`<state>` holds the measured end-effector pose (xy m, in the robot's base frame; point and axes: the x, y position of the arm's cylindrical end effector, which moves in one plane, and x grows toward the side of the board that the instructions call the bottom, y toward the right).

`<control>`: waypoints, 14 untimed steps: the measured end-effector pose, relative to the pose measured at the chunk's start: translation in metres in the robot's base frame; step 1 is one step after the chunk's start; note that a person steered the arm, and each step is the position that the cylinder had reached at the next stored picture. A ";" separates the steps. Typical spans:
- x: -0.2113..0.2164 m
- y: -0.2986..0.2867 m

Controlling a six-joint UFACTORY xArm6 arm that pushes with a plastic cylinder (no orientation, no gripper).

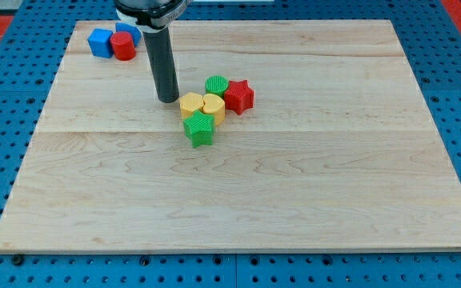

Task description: Separate the red star from the group of blocks

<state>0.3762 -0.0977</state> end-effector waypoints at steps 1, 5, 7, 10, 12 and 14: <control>-0.018 -0.001; -0.017 -0.001; 0.006 -0.045; 0.069 0.059; 0.079 0.081; 0.063 0.098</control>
<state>0.4390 0.0001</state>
